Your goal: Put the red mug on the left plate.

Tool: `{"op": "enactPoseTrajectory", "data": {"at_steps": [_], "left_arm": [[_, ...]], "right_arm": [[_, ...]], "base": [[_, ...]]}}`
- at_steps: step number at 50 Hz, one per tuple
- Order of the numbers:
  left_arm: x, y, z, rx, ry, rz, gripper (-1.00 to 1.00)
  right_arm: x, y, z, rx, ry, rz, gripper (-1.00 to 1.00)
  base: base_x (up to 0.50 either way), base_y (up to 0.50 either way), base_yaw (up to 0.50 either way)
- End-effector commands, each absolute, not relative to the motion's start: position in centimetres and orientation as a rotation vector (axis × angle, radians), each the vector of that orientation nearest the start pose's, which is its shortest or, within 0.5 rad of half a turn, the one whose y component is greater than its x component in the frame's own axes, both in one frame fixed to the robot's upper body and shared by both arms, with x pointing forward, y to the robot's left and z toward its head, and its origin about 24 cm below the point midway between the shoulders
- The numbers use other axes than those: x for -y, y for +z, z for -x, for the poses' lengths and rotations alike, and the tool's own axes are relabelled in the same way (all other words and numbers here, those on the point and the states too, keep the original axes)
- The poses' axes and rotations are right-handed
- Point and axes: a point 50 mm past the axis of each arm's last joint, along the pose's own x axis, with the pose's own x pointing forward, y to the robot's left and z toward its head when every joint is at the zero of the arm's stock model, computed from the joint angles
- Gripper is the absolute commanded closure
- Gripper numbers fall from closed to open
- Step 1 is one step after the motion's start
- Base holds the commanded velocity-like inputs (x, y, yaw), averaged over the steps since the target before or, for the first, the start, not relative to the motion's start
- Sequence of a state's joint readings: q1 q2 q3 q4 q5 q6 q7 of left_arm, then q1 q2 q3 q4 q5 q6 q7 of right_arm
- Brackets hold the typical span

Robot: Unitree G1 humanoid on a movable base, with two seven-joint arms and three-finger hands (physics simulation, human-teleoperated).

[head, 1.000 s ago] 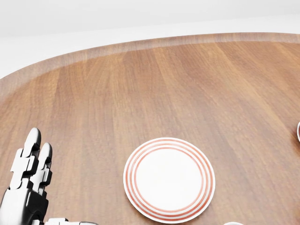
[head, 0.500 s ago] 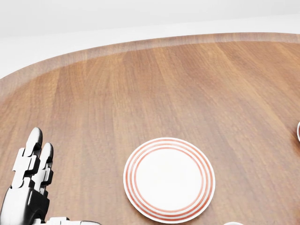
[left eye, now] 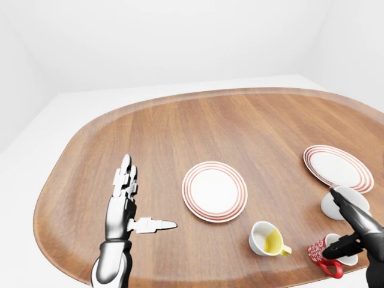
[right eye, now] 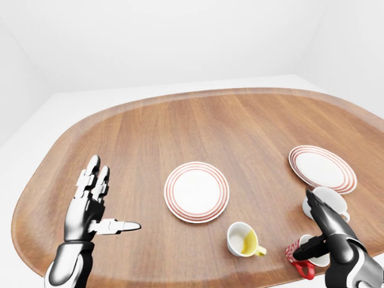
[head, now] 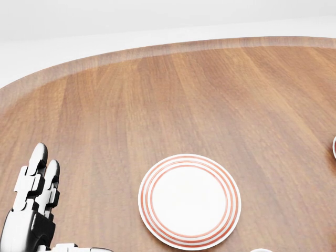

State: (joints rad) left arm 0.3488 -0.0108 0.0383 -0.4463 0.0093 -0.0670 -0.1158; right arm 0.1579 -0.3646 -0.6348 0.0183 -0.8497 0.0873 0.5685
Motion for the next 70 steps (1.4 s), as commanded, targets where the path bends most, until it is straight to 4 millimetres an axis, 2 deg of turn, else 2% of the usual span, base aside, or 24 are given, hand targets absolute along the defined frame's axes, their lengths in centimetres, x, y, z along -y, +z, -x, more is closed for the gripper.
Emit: {"op": "enactPoseTrajectory", "data": {"at_steps": [1, 11, 15, 20, 25, 31, 37, 51, 70], "left_arm": [[-17.0, 8.0, -18.4, 0.173, 0.014, -0.051, -1.0], [-16.9, 7.9, -18.4, 0.174, 0.014, -0.052, -1.0], [-17.0, 7.9, -18.4, 0.174, 0.015, -0.052, -1.0], [-17.0, 7.9, -18.4, 0.174, 0.015, -0.052, -1.0], [-16.9, 7.9, -18.4, 0.174, 0.014, -0.053, -1.0], [-16.9, 7.9, -18.5, 0.172, 0.015, -0.053, -1.0], [-17.0, 7.9, -18.5, 0.171, 0.019, -0.054, -1.0], [-16.9, 7.9, -18.5, 0.17, 0.017, -0.056, -1.0], [-17.0, 7.9, -18.5, 0.171, 0.018, -0.055, -1.0]], "right_arm": [[35.5, 3.9, -15.9, -0.774, -0.097, 0.979, -1.0], [37.0, 4.5, -15.4, -0.769, -0.196, 0.99, -1.0], [37.6, 2.8, -14.4, -0.879, -0.192, 1.046, -1.0], [38.5, 2.6, -12.9, -0.921, -0.212, 1.009, -1.0], [38.7, 2.5, -12.6, -0.928, -0.219, 1.002, -1.0], [38.3, 3.1, -13.6, -0.888, -0.216, 1.015, -1.0], [38.6, 3.5, -15.4, -0.846, -0.219, 1.035, -1.0], [37.8, 2.4, -17.0, -0.812, -0.179, 1.017, -1.0], [36.7, 0.0, -16.0, -0.888, -0.054, 0.926, -1.0]], "base": [[0.0, 0.0, 0.0], [0.0, 0.0, 0.0], [0.0, 0.0, 0.0], [0.0, 0.0, 0.0], [0.0, 0.0, 0.0], [0.0, 0.0, 0.0], [0.0, 0.0, 0.0], [0.0, 0.0, 0.0], [0.0, 0.0, 0.0]]}}
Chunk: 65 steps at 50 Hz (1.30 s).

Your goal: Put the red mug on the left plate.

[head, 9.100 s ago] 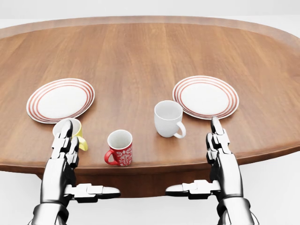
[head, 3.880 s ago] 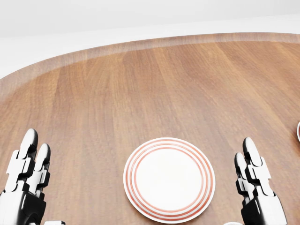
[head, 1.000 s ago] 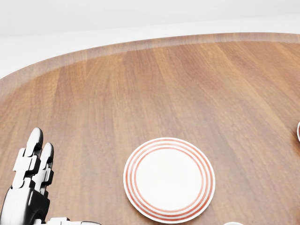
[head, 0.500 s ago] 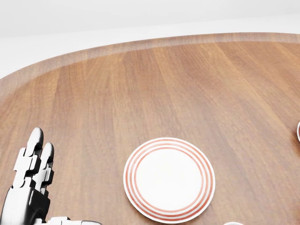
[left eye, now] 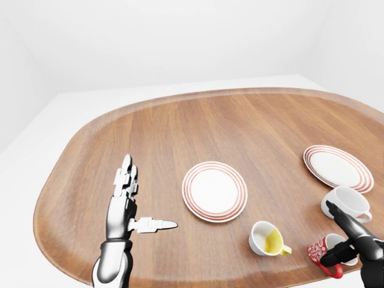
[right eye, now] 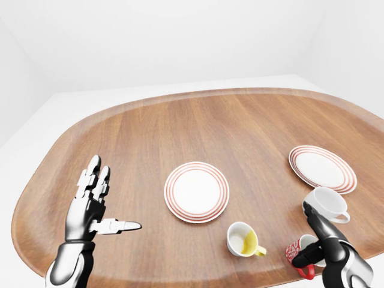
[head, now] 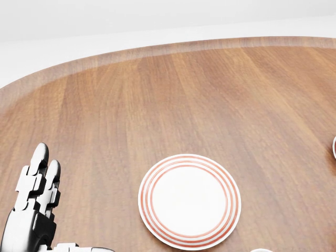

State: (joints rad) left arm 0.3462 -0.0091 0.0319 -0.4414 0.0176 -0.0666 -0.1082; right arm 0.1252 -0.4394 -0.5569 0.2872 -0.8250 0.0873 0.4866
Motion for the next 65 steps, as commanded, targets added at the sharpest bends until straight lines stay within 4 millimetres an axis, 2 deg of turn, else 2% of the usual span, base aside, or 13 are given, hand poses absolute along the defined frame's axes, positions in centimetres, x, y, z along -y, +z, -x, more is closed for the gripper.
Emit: {"op": "enactPoseTrajectory", "data": {"at_steps": [1, 29, 30, 31, 32, 49, 53, 54, 56, 57, 60, 62, 65], "left_arm": [[-17.0, 7.9, -18.5, 0.171, 0.018, -0.056, -1.0], [-16.9, 7.9, -18.6, 0.169, 0.017, -0.058, -1.0], [-16.9, 7.9, -18.6, 0.169, 0.017, -0.058, -1.0], [-16.9, 7.9, -18.6, 0.169, 0.017, -0.058, -1.0], [-16.9, 7.9, -18.6, 0.169, 0.017, -0.058, -1.0], [-16.9, 7.9, -18.5, 0.171, 0.017, -0.058, -1.0], [-16.9, 7.9, -18.5, 0.17, 0.017, -0.057, -1.0], [-16.9, 7.9, -18.5, 0.17, 0.017, -0.057, -1.0], [-16.9, 7.9, -18.6, 0.17, 0.016, -0.059, -1.0], [-16.9, 7.9, -18.5, 0.17, 0.016, -0.058, -1.0], [-17.0, 7.9, -18.6, 0.169, 0.017, -0.057, -1.0], [-17.0, 7.8, -18.6, 0.169, 0.018, -0.057, -1.0], [-16.9, 7.8, -18.6, 0.168, 0.017, -0.058, -1.0]], "right_arm": [[36.8, 0.0, -15.9, -0.89, -0.056, 0.925, -1.0], [37.3, -1.7, -15.1, -0.949, -0.068, 0.878, -1.0], [37.3, -1.7, -15.1, -0.947, -0.069, 0.88, -0.56], [37.3, -1.7, -15.1, -0.946, -0.069, 0.88, -0.56], [37.3, -1.4, -15.0, -0.931, -0.082, 0.884, 1.0], [37.6, -0.5, -14.0, -0.918, -0.116, 0.869, 1.0], [38.3, 2.6, -15.6, -0.781, -0.236, 0.931, 1.0], [38.3, 2.7, -15.7, -0.776, -0.238, 0.933, 1.0], [38.5, 7.4, -18.8, -0.583, -0.358, 1.054, 1.0], [38.4, 7.6, -18.9, -0.573, -0.36, 1.059, 1.0], [37.6, 13.0, -23.2, -0.315, -0.454, 1.119, 1.0], [37.0, 14.6, -24.8, -0.237, -0.472, 1.146, 1.0], [35.2, 17.1, -28.7, -0.082, -0.519, 1.176, 1.0]], "base": [[0.0, 0.0, 0.0], [0.0, 0.0, 0.0], [0.0, 0.0, 0.0], [0.0, 0.0, 0.0], [0.0, 0.0, 0.0], [0.0, 0.0, 0.0], [0.0, 0.0, 0.0], [0.0, 0.0, 0.0], [0.0, 0.0, 0.0], [0.0, 0.0, 0.0], [0.0, 0.0, 0.0], [0.0, 0.0, 0.0], [0.0, 0.0, 0.0]]}}
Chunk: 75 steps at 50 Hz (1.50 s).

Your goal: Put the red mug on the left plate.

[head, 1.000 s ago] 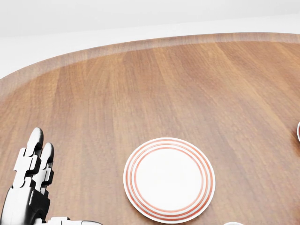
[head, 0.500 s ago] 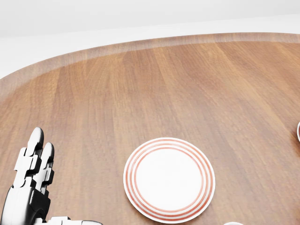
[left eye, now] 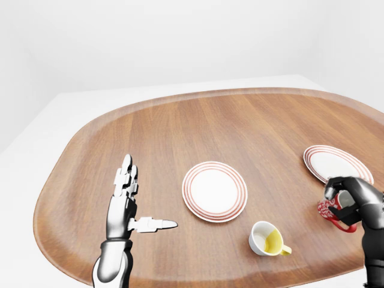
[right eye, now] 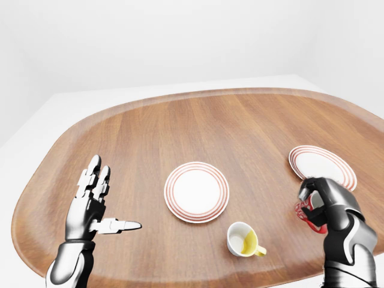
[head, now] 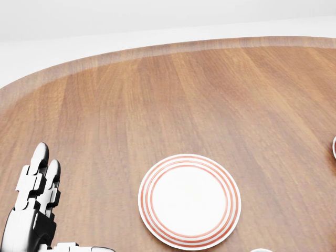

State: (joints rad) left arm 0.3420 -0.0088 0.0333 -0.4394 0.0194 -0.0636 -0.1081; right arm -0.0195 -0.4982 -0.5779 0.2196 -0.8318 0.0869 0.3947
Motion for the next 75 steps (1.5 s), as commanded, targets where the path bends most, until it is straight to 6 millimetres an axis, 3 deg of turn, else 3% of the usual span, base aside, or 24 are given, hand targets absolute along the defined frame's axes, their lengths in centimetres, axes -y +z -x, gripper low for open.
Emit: {"op": "enactPoseTrajectory", "data": {"at_steps": [1, 6, 7, 10, 11, 14, 15, 23, 29, 34, 39, 51, 61, 75], "left_arm": [[-17.0, 7.8, -18.6, 0.168, 0.018, -0.057, -1.0], [-17.0, 7.8, -18.6, 0.167, 0.018, -0.056, -1.0], [-17.1, 7.8, -18.6, 0.166, 0.021, -0.057, -1.0], [-17.1, 7.8, -18.6, 0.168, 0.021, -0.056, -1.0], [-17.1, 7.9, -18.5, 0.169, 0.021, -0.057, -1.0], [-17.1, 7.8, -18.6, 0.167, 0.022, -0.059, -1.0], [-17.1, 7.8, -18.7, 0.166, 0.022, -0.057, -1.0], [-17.2, 7.8, -18.7, 0.167, 0.024, -0.054, -1.0], [-17.3, 7.8, -18.6, 0.169, 0.025, -0.051, -1.0], [-17.3, 7.7, -18.6, 0.168, 0.022, -0.051, -1.0], [-17.4, 7.7, -18.7, 0.168, 0.022, -0.047, -1.0], [-17.4, 7.6, -19.1, 0.162, 0.027, -0.051, -1.0], [-17.3, 7.5, -19.2, 0.159, 0.017, -0.048, -1.0], [-17.3, 7.4, -19.1, 0.16, 0.021, -0.046, -1.0]], "right_arm": [[34.0, 18.2, -30.5, -0.022, -0.521, 1.177, 1.0], [30.1, 21.3, -35.0, 0.134, -0.518, 1.138, 1.0], [28.7, 21.8, -36.7, 0.146, -0.513, 1.137, 1.0], [26.7, 21.8, -38.9, 0.118, -0.475, 1.135, 1.0], [25.2, 21.7, -40.1, 0.109, -0.447, 1.13, 1.0], [23.3, 21.5, -41.3, 0.093, -0.432, 1.109, 1.0], [21.5, 21.4, -42.0, 0.095, -0.409, 1.1, 1.0], [16.1, 18.4, -42.7, 0.048, -0.269, 1.12, 1.0], [11.9, 14.7, -42.1, 0.007, -0.086, 1.195, 1.0], [10.5, 12.5, -41.4, -0.025, -0.005, 1.243, 1.0], [8.4, 8.7, -39.9, -0.073, 0.131, 1.316, 1.0], [6.9, 4.3, -37.6, -0.173, 0.27, 1.319, 1.0], [5.8, 2.8, -36.5, -0.209, 0.321, 1.286, 1.0], [6.2, 0.6, -35.2, -0.298, 0.379, 1.259, 1.0]], "base": [[0.0, 0.0, 0.0], [0.0, 0.0, 0.0], [0.0, 0.0, 0.0], [0.0, 0.0, 0.0], [0.0, 0.0, 0.0], [0.0, 0.0, 0.0], [0.0, 0.0, 0.0], [0.0, 0.0, 0.0], [0.0, 0.0, 0.0], [0.0, 0.0, 0.0], [0.0, 0.0, 0.0], [0.0, 0.0, 0.0], [0.0, 0.0, 0.0], [0.0, 0.0, 0.0]]}}
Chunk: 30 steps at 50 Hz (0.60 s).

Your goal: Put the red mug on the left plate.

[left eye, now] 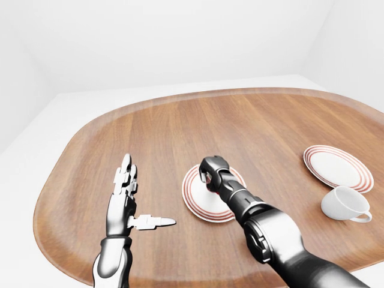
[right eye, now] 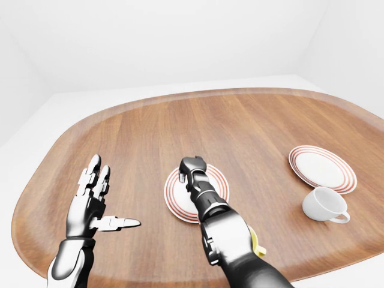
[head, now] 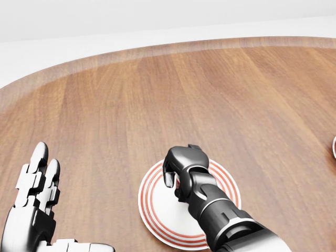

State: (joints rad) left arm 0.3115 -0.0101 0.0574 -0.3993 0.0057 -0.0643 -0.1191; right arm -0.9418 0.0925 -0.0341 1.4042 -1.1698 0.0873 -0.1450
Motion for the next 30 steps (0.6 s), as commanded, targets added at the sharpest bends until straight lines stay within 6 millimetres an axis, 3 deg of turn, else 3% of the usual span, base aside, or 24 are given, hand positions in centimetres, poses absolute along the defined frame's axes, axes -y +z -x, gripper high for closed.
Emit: {"op": "enactPoseTrajectory", "data": {"at_steps": [1, 29, 30], "left_arm": [[-17.3, 7.4, -19.1, 0.159, 0.022, -0.047, -1.0], [-17.4, 7.4, -19.3, 0.158, 0.022, -0.043, -1.0], [-17.4, 7.4, -19.3, 0.158, 0.022, -0.044, -1.0]], "right_arm": [[6.2, 0.5, -35.1, -0.303, 0.384, 1.26, 1.0], [6.6, -1.4, -33.9, -0.34, 0.426, 1.305, 1.0], [6.6, -1.4, -33.8, -0.351, 0.429, 1.288, 0.85]], "base": [[0.0, 0.0, 0.0], [0.0, 0.0, 0.0], [0.0, 0.0, 0.0]]}}
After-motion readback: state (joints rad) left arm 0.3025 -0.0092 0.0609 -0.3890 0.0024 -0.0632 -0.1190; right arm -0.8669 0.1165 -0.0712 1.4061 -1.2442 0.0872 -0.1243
